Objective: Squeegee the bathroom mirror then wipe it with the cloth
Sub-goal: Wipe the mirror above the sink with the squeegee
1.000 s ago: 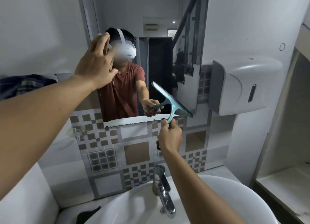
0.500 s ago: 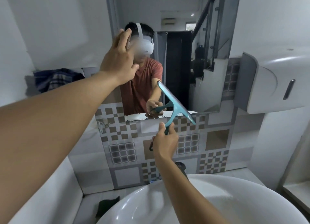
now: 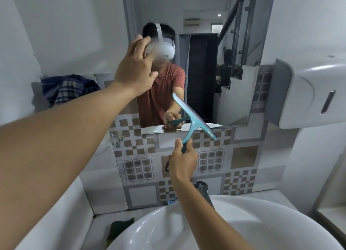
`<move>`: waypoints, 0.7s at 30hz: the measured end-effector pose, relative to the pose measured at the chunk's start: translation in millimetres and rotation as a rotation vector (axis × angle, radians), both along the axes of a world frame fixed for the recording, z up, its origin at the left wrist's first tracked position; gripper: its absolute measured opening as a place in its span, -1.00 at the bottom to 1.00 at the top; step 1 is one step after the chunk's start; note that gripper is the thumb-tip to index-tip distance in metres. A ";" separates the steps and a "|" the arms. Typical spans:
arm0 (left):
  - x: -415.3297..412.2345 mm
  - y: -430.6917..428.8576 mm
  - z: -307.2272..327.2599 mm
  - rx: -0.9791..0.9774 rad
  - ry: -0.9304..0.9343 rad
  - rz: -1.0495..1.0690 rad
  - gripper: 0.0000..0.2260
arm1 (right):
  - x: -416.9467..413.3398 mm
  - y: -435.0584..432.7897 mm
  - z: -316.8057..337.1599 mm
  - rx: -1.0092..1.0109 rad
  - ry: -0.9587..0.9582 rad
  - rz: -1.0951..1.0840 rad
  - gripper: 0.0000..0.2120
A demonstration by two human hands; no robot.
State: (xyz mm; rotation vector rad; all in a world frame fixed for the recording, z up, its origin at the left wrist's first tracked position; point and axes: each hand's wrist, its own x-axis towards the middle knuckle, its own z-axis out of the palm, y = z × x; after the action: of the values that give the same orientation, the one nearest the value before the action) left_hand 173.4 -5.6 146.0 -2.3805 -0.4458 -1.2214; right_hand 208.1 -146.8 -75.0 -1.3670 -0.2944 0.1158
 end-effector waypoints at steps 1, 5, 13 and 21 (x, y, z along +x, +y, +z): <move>-0.6 -0.2 0.6 -0.001 0.002 0.001 -0.37 | -2.4 0.4 -0.2 -0.006 -0.006 0.002 -0.79; 0.1 -1.2 -0.1 -0.004 0.002 0.004 -0.36 | -18.3 8.5 -14.2 -0.011 -0.055 0.093 -0.83; -1.2 -0.8 1.2 0.012 0.019 0.016 -0.37 | -31.8 20.8 -22.6 -0.018 -0.082 0.068 -0.82; -0.7 3.7 0.1 0.024 0.008 0.003 -0.37 | -29.6 27.7 -45.7 -0.074 -0.152 0.063 -0.66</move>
State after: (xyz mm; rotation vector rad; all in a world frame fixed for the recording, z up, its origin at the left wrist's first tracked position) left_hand 172.7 -1.9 146.1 -2.3629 -0.4294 -1.2091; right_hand 178.6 -119.1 -120.7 -1.4428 -0.4649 0.0753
